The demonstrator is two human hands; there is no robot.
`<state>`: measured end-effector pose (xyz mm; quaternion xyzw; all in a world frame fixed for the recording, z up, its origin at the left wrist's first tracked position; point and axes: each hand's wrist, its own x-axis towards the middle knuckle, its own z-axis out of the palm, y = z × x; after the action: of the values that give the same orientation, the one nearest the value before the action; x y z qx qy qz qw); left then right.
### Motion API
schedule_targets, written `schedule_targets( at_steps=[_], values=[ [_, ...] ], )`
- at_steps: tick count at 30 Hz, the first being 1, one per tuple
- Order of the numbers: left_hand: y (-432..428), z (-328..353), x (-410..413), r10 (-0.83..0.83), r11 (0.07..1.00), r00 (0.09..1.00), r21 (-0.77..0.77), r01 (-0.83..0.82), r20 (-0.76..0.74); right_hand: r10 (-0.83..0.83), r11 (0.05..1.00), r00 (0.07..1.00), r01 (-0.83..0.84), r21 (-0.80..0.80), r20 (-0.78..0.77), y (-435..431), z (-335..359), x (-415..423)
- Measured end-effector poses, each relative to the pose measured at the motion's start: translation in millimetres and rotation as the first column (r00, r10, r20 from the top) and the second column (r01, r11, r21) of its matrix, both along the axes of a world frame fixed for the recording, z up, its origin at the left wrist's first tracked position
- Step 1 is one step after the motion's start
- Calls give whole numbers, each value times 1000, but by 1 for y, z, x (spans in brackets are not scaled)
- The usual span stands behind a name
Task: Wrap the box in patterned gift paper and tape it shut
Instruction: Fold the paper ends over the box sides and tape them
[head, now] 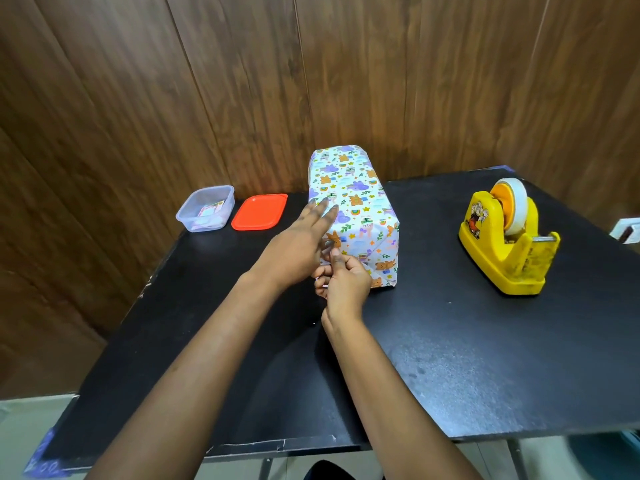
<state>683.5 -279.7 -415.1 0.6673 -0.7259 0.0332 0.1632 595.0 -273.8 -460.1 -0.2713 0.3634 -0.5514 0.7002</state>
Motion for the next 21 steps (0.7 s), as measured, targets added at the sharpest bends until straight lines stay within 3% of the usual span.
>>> schedule_targets(
  at_steps=[6,9,13,17,21],
  values=[
    [4,5,-3,9,999,1000,36,-9,-7,-14,998,995,20,63,-94,-3,-3,2],
    [5,0,-3,32,998,998,-46,-30,60,35,996,988,-23,81,-148,-7,-8,1],
    [1,-4,1,6,987,999,-159,2,48,106,992,939,-79,94,-328,-12,-20,-9],
    [0,0,3,-5,993,992,-116,20,124,116,993,879,-105,50,-462,-16,-22,-19],
    [3,4,3,-22,997,980,-67,36,198,169,985,852,-162,58,-496,-16,-25,-29]
  ],
)
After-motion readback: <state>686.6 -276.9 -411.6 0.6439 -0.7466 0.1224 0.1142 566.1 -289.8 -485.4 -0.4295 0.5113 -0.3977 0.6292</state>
